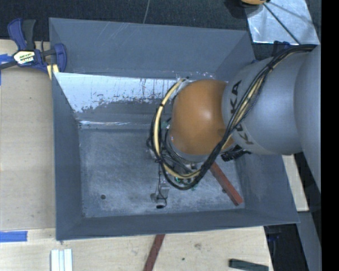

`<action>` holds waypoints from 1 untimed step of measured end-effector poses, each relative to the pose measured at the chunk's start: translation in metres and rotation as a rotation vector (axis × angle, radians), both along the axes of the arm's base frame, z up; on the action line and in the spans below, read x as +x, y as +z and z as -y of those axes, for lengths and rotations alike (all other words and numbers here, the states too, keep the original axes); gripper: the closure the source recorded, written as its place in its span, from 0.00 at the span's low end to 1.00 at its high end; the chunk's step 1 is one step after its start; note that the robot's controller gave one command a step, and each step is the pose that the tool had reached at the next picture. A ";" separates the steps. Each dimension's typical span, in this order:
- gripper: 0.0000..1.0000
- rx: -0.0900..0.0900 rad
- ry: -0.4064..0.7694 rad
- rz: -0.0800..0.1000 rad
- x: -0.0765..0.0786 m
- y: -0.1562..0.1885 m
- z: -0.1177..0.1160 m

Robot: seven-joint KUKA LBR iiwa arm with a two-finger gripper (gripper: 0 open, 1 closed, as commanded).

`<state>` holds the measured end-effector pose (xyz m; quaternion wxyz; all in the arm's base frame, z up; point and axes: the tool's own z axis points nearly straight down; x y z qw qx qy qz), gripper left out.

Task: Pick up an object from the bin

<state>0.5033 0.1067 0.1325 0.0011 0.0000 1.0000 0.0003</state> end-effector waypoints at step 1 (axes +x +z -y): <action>0.00 0.002 0.116 0.002 0.030 -0.015 0.018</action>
Offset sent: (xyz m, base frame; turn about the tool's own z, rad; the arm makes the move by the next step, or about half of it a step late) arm 0.1056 -0.0088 -0.0625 -0.4268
